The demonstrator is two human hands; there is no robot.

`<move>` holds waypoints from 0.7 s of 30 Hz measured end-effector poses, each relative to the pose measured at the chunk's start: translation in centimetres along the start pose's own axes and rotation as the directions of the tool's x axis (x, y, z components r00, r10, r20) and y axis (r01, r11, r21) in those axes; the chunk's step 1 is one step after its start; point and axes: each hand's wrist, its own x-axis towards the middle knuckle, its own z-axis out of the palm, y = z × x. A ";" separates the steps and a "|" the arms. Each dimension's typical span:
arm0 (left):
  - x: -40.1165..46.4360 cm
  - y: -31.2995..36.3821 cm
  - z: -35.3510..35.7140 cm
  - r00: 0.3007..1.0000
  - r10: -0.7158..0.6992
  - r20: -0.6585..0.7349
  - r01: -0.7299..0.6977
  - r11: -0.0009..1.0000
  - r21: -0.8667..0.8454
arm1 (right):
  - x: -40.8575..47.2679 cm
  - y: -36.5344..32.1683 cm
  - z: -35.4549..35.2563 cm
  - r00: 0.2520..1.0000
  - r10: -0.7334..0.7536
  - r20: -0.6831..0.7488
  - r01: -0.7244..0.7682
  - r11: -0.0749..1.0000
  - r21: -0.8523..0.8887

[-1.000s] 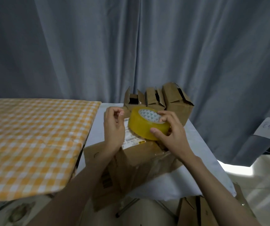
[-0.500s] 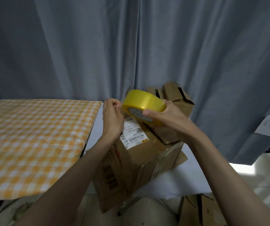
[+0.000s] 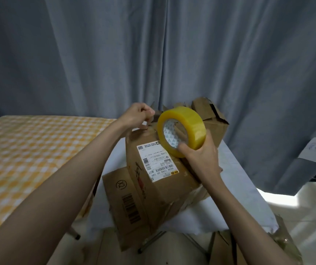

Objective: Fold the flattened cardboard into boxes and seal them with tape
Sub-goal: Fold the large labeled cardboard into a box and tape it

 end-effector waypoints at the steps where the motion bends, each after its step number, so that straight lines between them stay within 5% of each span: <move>1: 0.3 0.5 0.0 1.000 0.010 -0.008 -0.010 1.000 0.025 | -0.2 0.1 0.1 0.999 0.012 -0.032 -0.011 0.999 0.037; 8: 2.4 0.9 0.1 0.998 0.016 -0.058 -0.011 0.995 0.095 | -0.2 1.1 0.2 0.987 0.058 -0.152 -0.021 0.972 0.233; 21: 3.8 -2.2 0.9 0.999 0.019 0.035 -0.024 0.990 0.139 | -0.4 -0.7 0.9 0.998 0.023 -0.061 -0.002 0.946 0.325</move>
